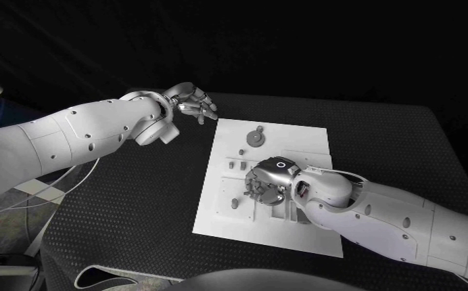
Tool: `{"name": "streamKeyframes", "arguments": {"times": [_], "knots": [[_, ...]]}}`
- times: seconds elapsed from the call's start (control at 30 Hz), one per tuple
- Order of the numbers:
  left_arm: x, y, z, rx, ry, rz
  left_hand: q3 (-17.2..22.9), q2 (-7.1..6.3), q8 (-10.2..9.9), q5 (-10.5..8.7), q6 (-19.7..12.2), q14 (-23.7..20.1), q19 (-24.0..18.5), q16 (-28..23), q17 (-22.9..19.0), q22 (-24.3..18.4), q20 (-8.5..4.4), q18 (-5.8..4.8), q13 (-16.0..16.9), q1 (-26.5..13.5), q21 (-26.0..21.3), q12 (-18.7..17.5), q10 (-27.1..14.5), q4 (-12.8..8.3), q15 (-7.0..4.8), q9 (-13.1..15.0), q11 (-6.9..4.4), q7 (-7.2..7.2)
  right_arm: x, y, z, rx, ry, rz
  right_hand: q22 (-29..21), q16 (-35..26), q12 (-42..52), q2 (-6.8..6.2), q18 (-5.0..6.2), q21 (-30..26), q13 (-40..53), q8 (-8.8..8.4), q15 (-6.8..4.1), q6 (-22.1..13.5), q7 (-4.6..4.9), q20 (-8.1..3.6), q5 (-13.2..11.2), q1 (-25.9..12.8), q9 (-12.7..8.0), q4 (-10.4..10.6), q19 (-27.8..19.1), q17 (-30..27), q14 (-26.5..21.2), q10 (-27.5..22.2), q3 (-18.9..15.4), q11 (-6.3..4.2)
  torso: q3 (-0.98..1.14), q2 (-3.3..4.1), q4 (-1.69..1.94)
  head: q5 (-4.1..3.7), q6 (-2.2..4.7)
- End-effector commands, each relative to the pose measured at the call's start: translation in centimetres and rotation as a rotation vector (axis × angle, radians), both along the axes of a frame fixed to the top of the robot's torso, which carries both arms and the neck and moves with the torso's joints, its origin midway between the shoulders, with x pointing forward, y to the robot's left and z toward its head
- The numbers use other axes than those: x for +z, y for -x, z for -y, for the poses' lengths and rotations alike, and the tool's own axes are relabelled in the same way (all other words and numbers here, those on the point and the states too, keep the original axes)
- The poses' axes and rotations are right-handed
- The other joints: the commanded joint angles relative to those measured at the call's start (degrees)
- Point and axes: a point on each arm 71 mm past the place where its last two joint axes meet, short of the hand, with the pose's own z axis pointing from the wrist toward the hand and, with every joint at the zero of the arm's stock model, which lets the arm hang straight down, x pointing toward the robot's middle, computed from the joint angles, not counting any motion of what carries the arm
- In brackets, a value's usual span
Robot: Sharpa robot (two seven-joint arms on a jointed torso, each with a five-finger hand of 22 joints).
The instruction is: Assemble the parts on the task board
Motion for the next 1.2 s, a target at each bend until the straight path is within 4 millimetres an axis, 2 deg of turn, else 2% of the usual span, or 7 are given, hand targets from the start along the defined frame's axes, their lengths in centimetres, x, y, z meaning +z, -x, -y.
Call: {"name": "streamKeyframes", "arguments": {"times": [0.03, 0.17, 0.3, 0.67, 0.77, 1.0, 1.2], "knots": [[0.03, 0.02, 0.18, -0.008, 0.008, -0.005, -0.29, 0.59, 0.18, 0.24, -0.41, -0.51, -0.30, 0.20, -0.09, -0.10, -0.13, 0.48, 0.07, 0.10, -0.06, 0.18, -0.46, 0.10, 0.01, 0.09, 0.05, 0.11, -0.34, 0.10, 0.09, 0.008, 0.027, 0.003, 1.32, 0.36, 0.27, 1.07, 3.35, 0.37, 0.22, 0.30, -0.56, 0.66, -0.03, -0.37, 0.07, 0.12, 0.06, -0.60, -0.20, 0.07, -0.02, 0.03, 0.14, -0.47, -0.01, -0.01, -0.01, 0.02, -0.10], [0.03, 0.03, 0.13, -0.006, 0.007, -0.006, -0.27, 0.61, 0.18, 0.24, -0.41, -0.51, -0.30, 0.20, -0.10, -0.10, -0.14, 0.48, 0.07, 0.14, -0.06, 0.18, -0.46, 0.08, 0.01, 0.09, 0.05, 0.11, -0.45, -0.03, 0.19, 0.005, 0.036, 0.008, 1.33, 0.39, 0.61, 2.80, 3.35, 0.58, 0.75, 0.52, -0.71, 1.28, -0.19, -0.30, 0.08, 0.70, 0.31, -1.97, -0.37, 0.11, -0.06, 0.39, 0.35, -0.70, -0.01, 0.00, -0.02, 0.03, -0.15], [0.03, 0.03, 0.10, -0.005, 0.007, -0.007, -0.26, 0.62, 0.18, 0.24, -0.41, -0.52, -0.30, 0.20, -0.10, -0.10, -0.14, 0.48, 0.08, 0.15, -0.06, 0.18, -0.46, 0.08, 0.01, 0.09, 0.05, 0.11, -0.56, -0.10, 0.28, 0.004, 0.045, 0.006, 1.32, 0.40, 0.71, 3.71, 3.35, 0.71, 1.00, 0.58, -0.77, 1.54, -0.26, -0.23, 0.10, 0.74, 0.43, -2.70, -0.46, 0.13, -0.08, 0.51, 0.42, -0.74, 0.00, 0.00, -0.04, 0.02, -0.17], [0.01, 0.04, 0.01, -0.002, 0.005, -0.009, -0.24, 0.65, 0.19, 0.24, -0.41, -0.52, -0.30, 0.21, -0.11, -0.10, -0.14, 0.48, 0.08, 0.19, -0.06, 0.18, -0.47, 0.07, 0.01, 0.10, 0.05, 0.11, -0.56, -0.18, 0.54, -0.001, 0.045, 0.014, 1.29, 0.39, 1.03, 3.95, 3.35, 0.90, 1.41, 0.80, -0.98, 2.20, -0.48, -0.06, 0.08, 0.05, 0.68, -3.10, -0.51, 0.14, -0.11, 1.08, 0.22, -0.95, 0.03, 0.00, -0.04, -0.04, -0.25], [0.01, 0.04, 0.01, -0.002, 0.005, -0.009, -0.24, 0.64, 0.19, 0.24, -0.41, -0.52, -0.30, 0.21, -0.11, -0.10, -0.13, 0.48, 0.08, 0.19, -0.06, 0.18, -0.47, 0.06, 0.01, 0.10, 0.05, 0.11, -0.57, -0.21, 0.54, -0.002, 0.046, 0.014, 1.26, 0.34, 1.04, 3.35, 3.35, 0.93, 1.52, 0.74, -1.04, 2.22, -0.54, -0.02, 0.09, -0.40, 0.70, -2.99, -0.54, 0.12, -0.15, 1.11, 0.10, -1.00, 0.03, 0.00, -0.04, -0.04, -0.25], [0.02, 0.04, 0.02, -0.002, 0.005, -0.009, -0.24, 0.65, 0.19, 0.23, -0.41, -0.52, -0.30, 0.22, -0.12, -0.11, -0.13, 0.47, 0.09, 0.18, -0.06, 0.17, -0.48, 0.07, 0.01, 0.10, 0.06, 0.11, -0.84, -0.25, 0.61, -0.003, 0.071, -0.008, 1.15, 0.05, 0.05, 0.62, 3.35, 0.77, 1.11, -0.13, -0.74, 1.27, -0.20, 0.02, 0.12, -1.93, 0.47, -1.60, -0.71, 0.00, -0.27, 0.35, 0.26, -0.70, 0.00, 0.00, -0.03, -0.07, -0.22], [0.02, 0.05, 0.01, -0.002, 0.005, -0.009, -0.24, 0.65, 0.19, 0.24, -0.41, -0.52, -0.31, 0.22, -0.13, -0.11, -0.13, 0.47, 0.09, 0.19, -0.06, 0.17, -0.48, 0.07, 0.01, 0.10, 0.06, 0.11, -0.94, -0.40, 0.71, -0.009, 0.073, -0.010, 1.16, -0.05, -0.59, -0.27, 3.35, 0.68, 0.75, -0.68, -0.49, 0.58, 0.09, -0.03, 0.09, -2.29, 0.32, -0.92, -0.86, 0.00, -0.42, -0.10, 0.47, -0.41, 0.00, 0.00, -0.03, -0.14, -0.24]]}}
